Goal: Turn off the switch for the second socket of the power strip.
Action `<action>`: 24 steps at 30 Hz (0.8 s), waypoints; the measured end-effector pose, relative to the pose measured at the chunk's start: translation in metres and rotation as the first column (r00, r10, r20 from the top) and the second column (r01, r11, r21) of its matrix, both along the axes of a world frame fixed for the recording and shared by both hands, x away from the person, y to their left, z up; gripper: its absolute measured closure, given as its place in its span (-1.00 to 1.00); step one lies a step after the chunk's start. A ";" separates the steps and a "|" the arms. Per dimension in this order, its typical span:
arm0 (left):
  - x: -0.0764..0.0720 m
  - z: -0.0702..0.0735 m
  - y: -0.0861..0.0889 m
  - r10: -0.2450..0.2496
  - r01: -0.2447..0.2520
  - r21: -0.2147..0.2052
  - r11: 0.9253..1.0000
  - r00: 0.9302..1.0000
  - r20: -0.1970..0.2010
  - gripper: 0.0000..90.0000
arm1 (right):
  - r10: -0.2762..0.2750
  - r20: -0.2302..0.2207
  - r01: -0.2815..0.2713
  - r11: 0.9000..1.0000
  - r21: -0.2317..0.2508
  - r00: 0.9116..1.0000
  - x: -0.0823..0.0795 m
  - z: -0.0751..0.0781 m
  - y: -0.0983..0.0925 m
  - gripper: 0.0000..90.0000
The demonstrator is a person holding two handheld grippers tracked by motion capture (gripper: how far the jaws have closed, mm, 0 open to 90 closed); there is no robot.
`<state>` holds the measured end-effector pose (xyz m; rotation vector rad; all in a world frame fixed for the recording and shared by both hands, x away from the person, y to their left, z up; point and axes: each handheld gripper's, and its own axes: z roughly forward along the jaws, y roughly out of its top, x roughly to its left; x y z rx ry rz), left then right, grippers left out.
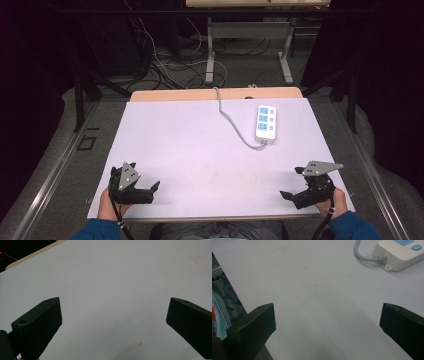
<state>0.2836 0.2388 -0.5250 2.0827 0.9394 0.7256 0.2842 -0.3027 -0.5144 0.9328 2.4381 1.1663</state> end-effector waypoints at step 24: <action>0.001 -0.003 -0.003 -0.022 0.022 0.017 1.000 1.000 -0.023 -0.99 | -0.012 -0.013 0.012 1.000 -0.020 1.000 0.013 0.000 0.006 -1.00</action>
